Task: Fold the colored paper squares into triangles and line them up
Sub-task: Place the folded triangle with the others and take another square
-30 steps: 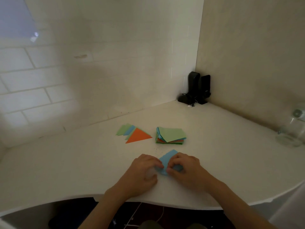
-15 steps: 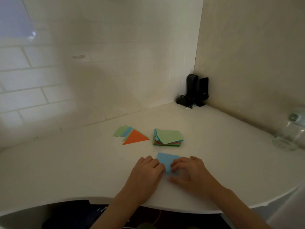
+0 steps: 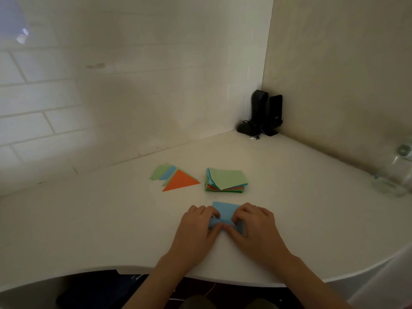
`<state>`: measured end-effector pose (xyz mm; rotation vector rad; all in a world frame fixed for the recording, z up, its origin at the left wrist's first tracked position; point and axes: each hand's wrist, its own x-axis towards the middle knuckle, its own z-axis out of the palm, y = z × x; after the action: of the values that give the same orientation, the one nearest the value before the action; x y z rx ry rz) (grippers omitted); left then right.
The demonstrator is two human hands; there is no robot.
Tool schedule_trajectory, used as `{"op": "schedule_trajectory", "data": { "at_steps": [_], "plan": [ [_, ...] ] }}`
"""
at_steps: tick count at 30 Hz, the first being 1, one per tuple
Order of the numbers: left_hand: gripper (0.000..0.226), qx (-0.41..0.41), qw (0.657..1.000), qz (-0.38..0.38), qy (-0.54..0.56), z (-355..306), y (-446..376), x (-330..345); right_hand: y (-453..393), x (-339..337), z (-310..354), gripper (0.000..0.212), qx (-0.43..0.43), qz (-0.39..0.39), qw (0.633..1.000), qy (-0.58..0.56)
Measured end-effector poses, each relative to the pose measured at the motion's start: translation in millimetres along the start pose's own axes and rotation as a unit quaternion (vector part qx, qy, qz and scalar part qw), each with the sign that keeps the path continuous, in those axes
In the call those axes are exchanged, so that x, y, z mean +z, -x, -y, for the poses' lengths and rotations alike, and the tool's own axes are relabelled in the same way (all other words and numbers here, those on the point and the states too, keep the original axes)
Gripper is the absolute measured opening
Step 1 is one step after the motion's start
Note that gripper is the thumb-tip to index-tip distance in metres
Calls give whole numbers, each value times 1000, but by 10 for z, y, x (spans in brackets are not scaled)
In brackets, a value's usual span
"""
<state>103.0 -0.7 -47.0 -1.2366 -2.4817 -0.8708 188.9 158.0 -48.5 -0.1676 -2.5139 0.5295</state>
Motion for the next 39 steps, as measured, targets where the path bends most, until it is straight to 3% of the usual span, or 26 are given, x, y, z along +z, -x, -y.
{"op": "schedule_trajectory", "data": {
  "at_steps": [6, 10, 15, 19, 22, 26, 31, 36, 39],
  "plan": [
    [27, -71, 992, 22, 99, -26, -66, -68, -31, -63, 4, 30, 40, 16, 997, -64],
    [28, -115, 982, 45, 144, 23, -93, -157, -108, -142, -9, 42, 99, 111, 986, -70],
    [23, -103, 980, 59, 161, 76, -85, -257, -202, -282, -37, 57, 123, 203, 969, -66],
    [24, -86, 984, 67, 139, 79, -89, -267, -200, -321, -61, 54, 98, 245, 964, -35],
    [30, -50, 997, 45, 45, 81, -68, -201, -168, -323, -42, 50, 106, 218, 969, -54],
    [13, 12, 999, 15, -37, -51, 40, -179, -99, -305, -13, 37, 101, 168, 978, -63],
    [51, 31, 989, 22, -145, -278, 199, -191, 7, -282, 47, 26, 99, 102, 990, 11],
    [26, 52, 990, -5, -133, -264, 210, -161, 81, -281, 190, 12, 50, 41, 998, -18],
    [18, 72, 987, -38, -136, -156, 192, -147, 44, -296, 207, 15, 36, 54, 997, -36]
  ]
}}
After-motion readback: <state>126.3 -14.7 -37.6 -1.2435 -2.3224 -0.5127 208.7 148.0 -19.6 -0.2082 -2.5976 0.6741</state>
